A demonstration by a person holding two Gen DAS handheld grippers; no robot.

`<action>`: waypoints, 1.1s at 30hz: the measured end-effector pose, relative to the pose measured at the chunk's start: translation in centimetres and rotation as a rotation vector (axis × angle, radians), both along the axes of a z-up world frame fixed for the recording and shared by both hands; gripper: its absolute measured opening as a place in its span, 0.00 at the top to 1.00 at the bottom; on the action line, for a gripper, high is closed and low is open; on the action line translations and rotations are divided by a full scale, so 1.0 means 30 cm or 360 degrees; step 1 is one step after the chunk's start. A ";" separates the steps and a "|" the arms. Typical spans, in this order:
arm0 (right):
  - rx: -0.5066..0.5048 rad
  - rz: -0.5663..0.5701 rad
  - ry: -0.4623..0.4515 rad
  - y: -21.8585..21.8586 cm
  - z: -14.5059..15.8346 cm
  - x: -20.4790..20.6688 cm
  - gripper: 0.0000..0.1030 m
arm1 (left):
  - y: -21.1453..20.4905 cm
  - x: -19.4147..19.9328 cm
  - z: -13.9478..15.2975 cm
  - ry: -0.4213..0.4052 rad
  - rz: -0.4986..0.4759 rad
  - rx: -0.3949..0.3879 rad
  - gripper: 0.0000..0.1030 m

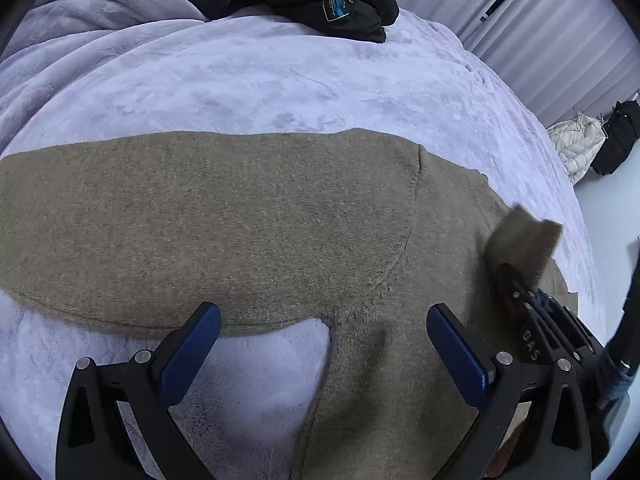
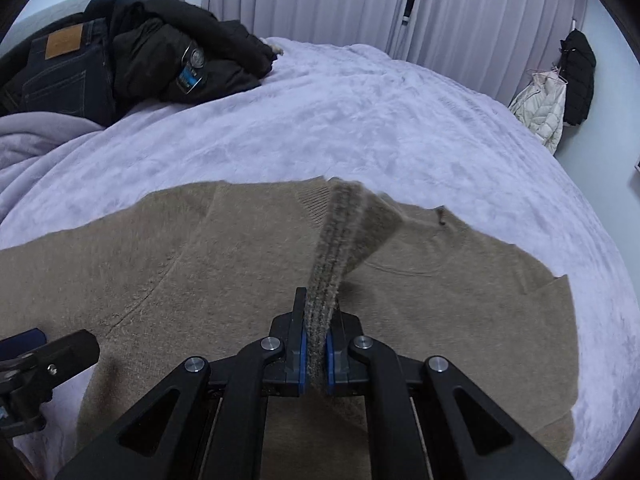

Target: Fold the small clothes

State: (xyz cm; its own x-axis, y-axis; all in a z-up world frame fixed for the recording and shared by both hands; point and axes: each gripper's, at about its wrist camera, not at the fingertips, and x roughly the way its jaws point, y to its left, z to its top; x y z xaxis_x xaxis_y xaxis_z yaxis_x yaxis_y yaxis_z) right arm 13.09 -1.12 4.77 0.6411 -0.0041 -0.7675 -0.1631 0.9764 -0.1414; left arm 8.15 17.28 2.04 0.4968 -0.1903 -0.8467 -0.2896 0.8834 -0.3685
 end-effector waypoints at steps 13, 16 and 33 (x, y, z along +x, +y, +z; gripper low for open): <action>0.0383 0.0081 -0.0170 -0.379 0.285 -0.126 0.23 | -0.244 -0.014 0.107 -0.0102 -0.0164 -0.0025 0.00; 0.0220 -0.0096 -0.0093 -0.550 0.227 -0.102 0.23 | -0.460 0.045 0.117 -0.0142 -0.0394 -0.0031 0.00; 0.0038 -0.0141 0.0162 -0.740 -0.034 0.032 0.23 | -0.544 0.067 0.005 0.0065 -0.0278 0.0409 0.00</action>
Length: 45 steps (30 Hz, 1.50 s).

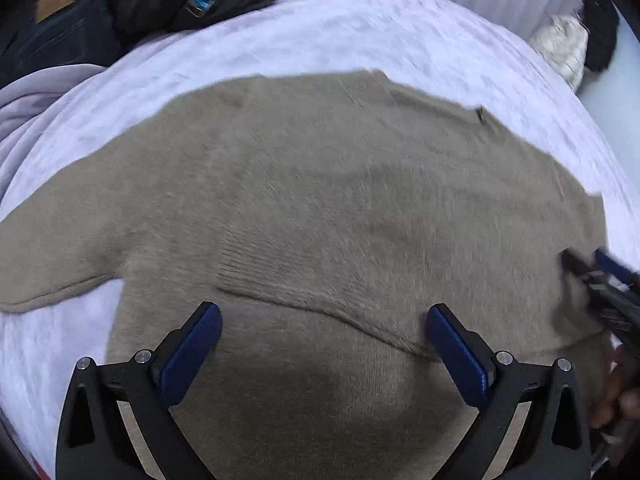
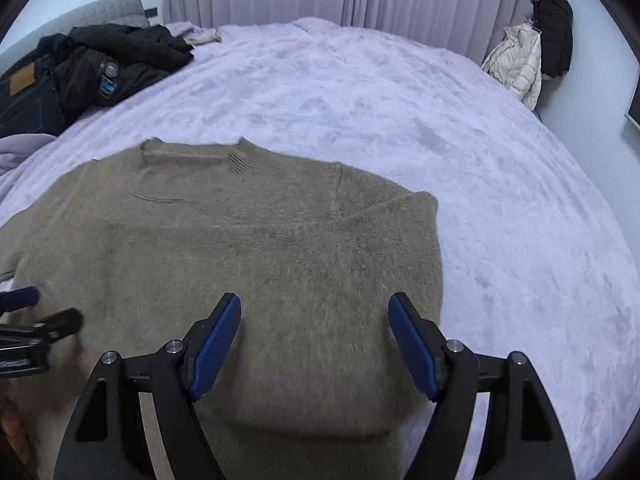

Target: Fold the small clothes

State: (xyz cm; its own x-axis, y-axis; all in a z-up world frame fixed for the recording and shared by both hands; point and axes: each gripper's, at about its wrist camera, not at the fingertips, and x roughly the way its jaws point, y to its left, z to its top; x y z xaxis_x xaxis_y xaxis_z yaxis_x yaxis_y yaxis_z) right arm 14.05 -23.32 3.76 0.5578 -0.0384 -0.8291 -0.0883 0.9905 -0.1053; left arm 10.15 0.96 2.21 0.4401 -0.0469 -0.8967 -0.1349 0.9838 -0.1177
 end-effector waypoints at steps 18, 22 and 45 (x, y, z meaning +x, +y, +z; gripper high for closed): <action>0.0187 -0.0147 -0.0184 -0.188 0.154 -0.037 0.15 | -0.052 0.196 0.003 -0.0045 -0.0102 0.0070 0.00; 0.0147 -0.0113 -0.0136 -0.130 0.112 -0.024 0.15 | 0.012 0.165 0.037 -0.0043 0.0074 0.0030 0.00; 0.0012 0.0003 0.0071 -0.036 -0.065 0.115 0.11 | -0.063 0.182 -0.036 0.0042 -0.0209 0.0076 0.00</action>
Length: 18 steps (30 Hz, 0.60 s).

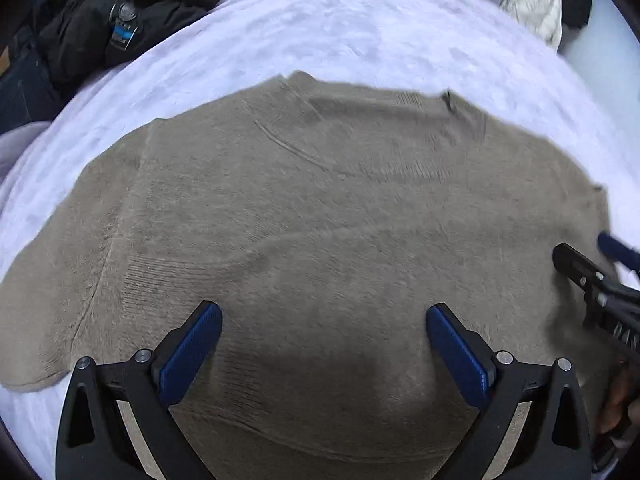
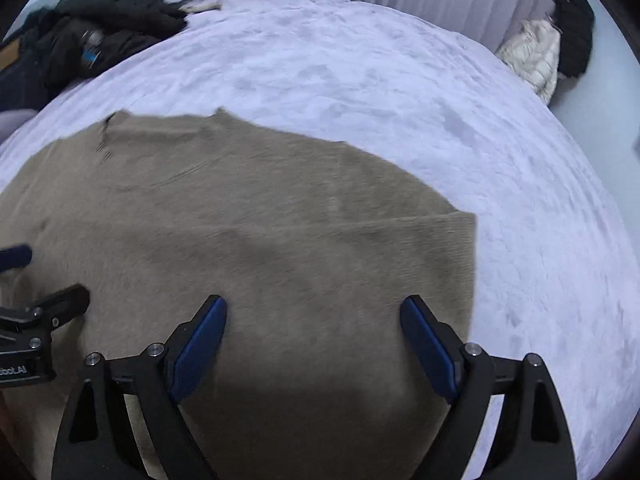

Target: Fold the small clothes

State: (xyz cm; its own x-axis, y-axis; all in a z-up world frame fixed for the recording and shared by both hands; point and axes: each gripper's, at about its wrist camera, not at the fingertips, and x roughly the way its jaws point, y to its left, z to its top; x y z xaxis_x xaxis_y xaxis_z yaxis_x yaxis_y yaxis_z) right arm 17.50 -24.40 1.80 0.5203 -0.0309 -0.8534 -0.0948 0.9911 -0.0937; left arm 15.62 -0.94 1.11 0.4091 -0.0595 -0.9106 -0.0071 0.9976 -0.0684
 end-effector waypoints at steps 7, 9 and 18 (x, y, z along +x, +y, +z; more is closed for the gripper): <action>0.0068 -0.0121 -0.0083 -0.002 0.062 -0.075 0.11 | 0.121 -0.093 0.003 -0.0036 0.0100 0.0115 0.00; 0.0049 -0.0102 -0.0020 0.059 0.026 -0.119 0.11 | 0.126 -0.123 -0.002 -0.0040 0.0087 0.0170 0.00; -0.0040 0.0257 -0.0054 0.291 0.053 -0.105 0.10 | 0.211 -0.173 0.003 -0.0039 0.0157 0.0135 0.00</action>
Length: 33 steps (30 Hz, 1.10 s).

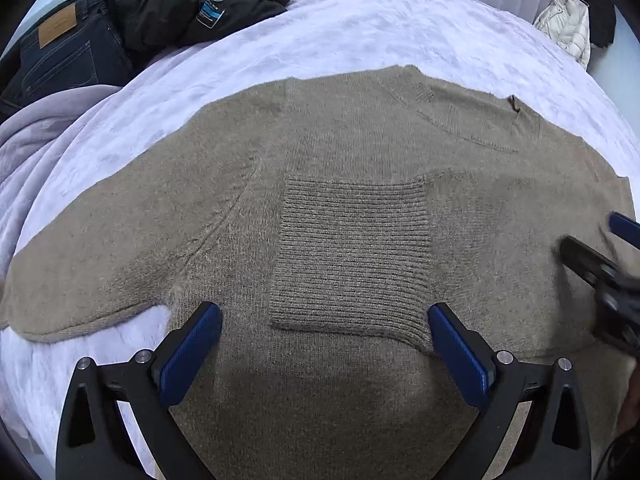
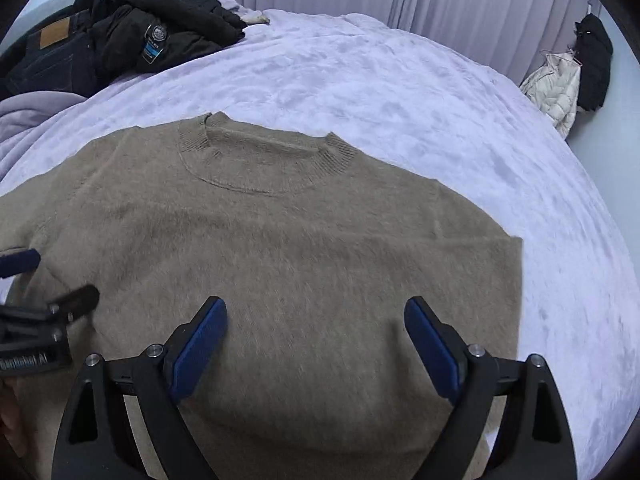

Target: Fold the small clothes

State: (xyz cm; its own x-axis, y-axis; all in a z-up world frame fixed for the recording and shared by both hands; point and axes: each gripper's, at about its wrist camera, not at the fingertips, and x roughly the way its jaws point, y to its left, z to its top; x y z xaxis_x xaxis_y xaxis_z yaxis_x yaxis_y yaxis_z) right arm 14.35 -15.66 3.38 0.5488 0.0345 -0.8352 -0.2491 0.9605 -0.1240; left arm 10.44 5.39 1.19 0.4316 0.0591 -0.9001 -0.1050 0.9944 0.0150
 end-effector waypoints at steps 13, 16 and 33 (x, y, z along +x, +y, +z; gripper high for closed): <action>0.0091 -0.0089 0.0093 0.236 -0.066 -0.069 0.07 | 0.365 -0.243 0.092 -0.0167 0.0356 -0.0240 0.00; -0.0071 0.0094 -0.0049 0.424 -0.031 -0.148 0.07 | 0.608 -0.335 0.088 -0.0201 0.0633 -0.0261 0.00; -0.0002 0.0073 -0.0061 0.538 0.042 -0.187 0.07 | 1.328 -0.423 -0.050 -0.0508 0.1198 -0.0954 0.51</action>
State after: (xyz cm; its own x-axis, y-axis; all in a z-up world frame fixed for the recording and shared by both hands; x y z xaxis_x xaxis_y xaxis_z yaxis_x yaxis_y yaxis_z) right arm 8.74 0.49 4.64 0.5783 0.0592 -0.8137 -0.2878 0.9480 -0.1356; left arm -2.26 45.22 -0.31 0.6941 -0.0090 -0.7199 -0.6193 0.5025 -0.6033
